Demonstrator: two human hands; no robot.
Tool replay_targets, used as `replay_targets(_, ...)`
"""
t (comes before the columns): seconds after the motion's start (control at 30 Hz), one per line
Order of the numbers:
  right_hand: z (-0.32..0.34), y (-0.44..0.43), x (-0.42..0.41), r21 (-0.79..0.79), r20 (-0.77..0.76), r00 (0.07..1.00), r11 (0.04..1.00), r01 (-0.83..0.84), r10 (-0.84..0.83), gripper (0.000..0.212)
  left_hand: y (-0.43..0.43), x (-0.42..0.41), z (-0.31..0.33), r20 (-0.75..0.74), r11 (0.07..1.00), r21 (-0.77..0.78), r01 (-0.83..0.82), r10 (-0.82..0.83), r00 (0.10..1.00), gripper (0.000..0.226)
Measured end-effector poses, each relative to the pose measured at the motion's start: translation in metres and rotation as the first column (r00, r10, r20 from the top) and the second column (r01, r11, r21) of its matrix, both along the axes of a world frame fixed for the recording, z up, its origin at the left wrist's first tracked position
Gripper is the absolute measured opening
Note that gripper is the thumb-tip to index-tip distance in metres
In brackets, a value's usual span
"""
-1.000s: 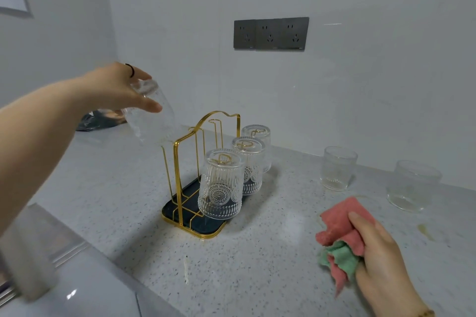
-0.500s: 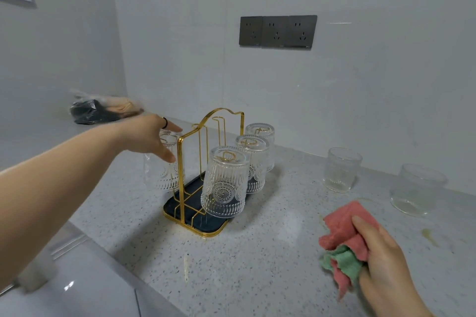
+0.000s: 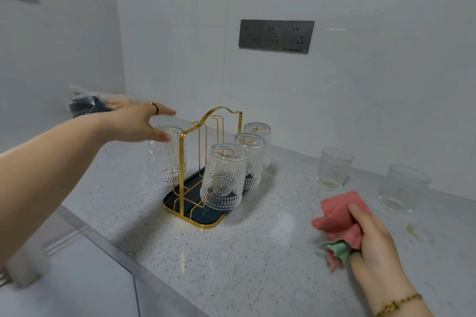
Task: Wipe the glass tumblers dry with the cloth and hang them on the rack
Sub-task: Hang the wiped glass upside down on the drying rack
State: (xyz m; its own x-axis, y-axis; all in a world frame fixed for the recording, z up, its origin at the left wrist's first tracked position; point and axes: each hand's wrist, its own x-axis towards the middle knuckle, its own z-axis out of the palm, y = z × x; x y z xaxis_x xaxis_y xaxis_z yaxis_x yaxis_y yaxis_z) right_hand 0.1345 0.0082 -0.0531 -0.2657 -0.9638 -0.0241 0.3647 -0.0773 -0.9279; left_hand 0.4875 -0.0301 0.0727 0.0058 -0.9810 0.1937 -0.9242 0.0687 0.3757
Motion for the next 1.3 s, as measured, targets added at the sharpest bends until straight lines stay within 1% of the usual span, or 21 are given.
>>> replay_targets(0.07,0.005,-0.003,-0.007,-0.044,-0.022,0.999,0.998,0.035,-0.036,0.018,0.013,-0.01,0.015,-0.103,0.979,-0.201,-0.035,0.015,0.995,0.047)
replay_targets(0.13,0.012,-0.003,-0.021,-0.09,-0.069,0.993,0.992,0.09,-0.096,0.026,0.024,-0.032,0.026,-0.249,0.887,-0.457,-0.07,-0.052,0.967,0.035)
replay_targets(0.17,0.016,-0.003,-0.028,-0.109,-0.097,0.988,0.988,0.112,-0.122,0.027,0.031,-0.044,0.029,-0.306,0.838,-0.541,-0.075,-0.113,0.945,0.031)
replay_targets(0.2,0.02,-0.001,-0.04,-0.124,-0.128,0.978,0.981,0.146,-0.162,0.025,0.037,-0.061,0.031,-0.352,0.809,-0.586,-0.05,-0.199,0.915,0.029)
replay_targets(0.23,0.022,0.0,-0.05,-0.133,-0.165,0.968,0.977,0.169,-0.19,0.023,0.043,-0.076,0.031,-0.374,0.802,-0.598,0.001,-0.28,0.884,0.027)
replay_targets(0.27,0.025,0.003,-0.062,-0.134,-0.196,0.956,0.971,0.196,-0.22,0.019,0.048,-0.095,0.028,-0.379,0.803,-0.592,0.076,-0.361,0.852,0.026)
replay_targets(0.33,0.027,0.006,-0.082,-0.13,-0.224,0.936,0.96,0.247,-0.271,0.013,0.053,-0.13,0.015,-0.408,0.817,-0.537,0.211,-0.47,0.783,0.026)
replay_targets(0.43,0.022,0.009,-0.107,-0.142,-0.272,0.897,0.937,0.32,-0.348,0.01,0.05,-0.182,-0.015,-0.503,0.832,-0.409,0.375,-0.548,0.668,0.029)
replay_targets(0.53,0.008,0.013,-0.123,-0.087,-0.242,0.888,0.921,0.381,-0.39,0.018,0.029,-0.226,-0.053,-0.601,0.861,-0.217,0.46,-0.489,0.632,0.025)
replay_targets(0.6,-0.002,0.015,-0.128,-0.044,-0.2,0.895,0.916,0.398,-0.399,0.018,0.008,-0.252,-0.075,-0.68,0.879,-0.115,0.462,-0.409,0.609,0.022)
replay_targets(0.63,-0.006,0.015,-0.132,-0.034,-0.174,0.902,0.917,0.396,-0.396,0.019,-0.005,-0.265,-0.084,-0.709,0.892,-0.076,0.445,-0.362,0.605,0.024)
replay_targets(0.73,-0.008,0.015,-0.142,-0.012,-0.13,0.91,0.918,0.396,-0.394,0.019,-0.043,-0.294,-0.103,-0.756,0.938,0.011,0.346,-0.219,0.617,0.037)
replay_targets(0.83,-0.008,0.015,-0.152,0.005,-0.073,0.911,0.914,0.406,-0.405,0.02,-0.08,-0.314,-0.12,-0.741,0.964,0.103,0.246,-0.091,0.666,0.059)
replay_targets(0.87,-0.007,0.014,-0.153,0.005,-0.077,0.905,0.907,0.421,-0.419,0.021,-0.09,-0.319,-0.124,-0.729,0.966,0.133,0.224,-0.058,0.682,0.065)
replay_targets(0.93,-0.007,0.012,-0.157,0.009,-0.086,0.903,0.905,0.424,-0.422,0.022,-0.108,-0.333,-0.13,-0.71,0.97,0.138,0.2,-0.044,0.703,0.073)
replay_targets(1.0,-0.008,0.009,-0.157,0.012,-0.101,0.906,0.91,0.414,-0.41,0.019,-0.122,-0.342,-0.134,-0.654,0.985,0.105,0.134,-0.033,0.755,0.074)
replay_targets(1.07,-0.01,0.006,-0.155,0.015,-0.141,0.905,0.913,0.408,-0.402,0.019,-0.135,-0.346,-0.138,-0.541,0.995,0.087,0.055,0.001,0.841,0.074)
replay_targets(1.13,-0.012,0.004,-0.152,0.015,-0.148,0.904,0.913,0.407,-0.4,0.02,-0.149,-0.351,-0.142,-0.457,0.994,0.101,0.034,0.016,0.889,0.075)
replay_targets(1.2,-0.013,0.004,-0.151,0.013,-0.169,0.901,0.914,0.407,-0.399,0.022,-0.159,-0.357,-0.148,-0.461,0.993,0.107,0.048,0.007,0.887,0.085)
replay_targets(1.27,-0.011,0.006,-0.154,0.016,-0.183,0.9,0.914,0.406,-0.397,0.024,-0.165,-0.363,-0.152,-0.507,0.995,0.09,0.04,0.011,0.862,0.102)
replay_targets(1.3,-0.01,0.007,-0.156,0.021,-0.187,0.896,0.91,0.414,-0.403,0.026,-0.168,-0.365,-0.153,-0.526,0.996,0.088,0.031,0.02,0.85,0.107)
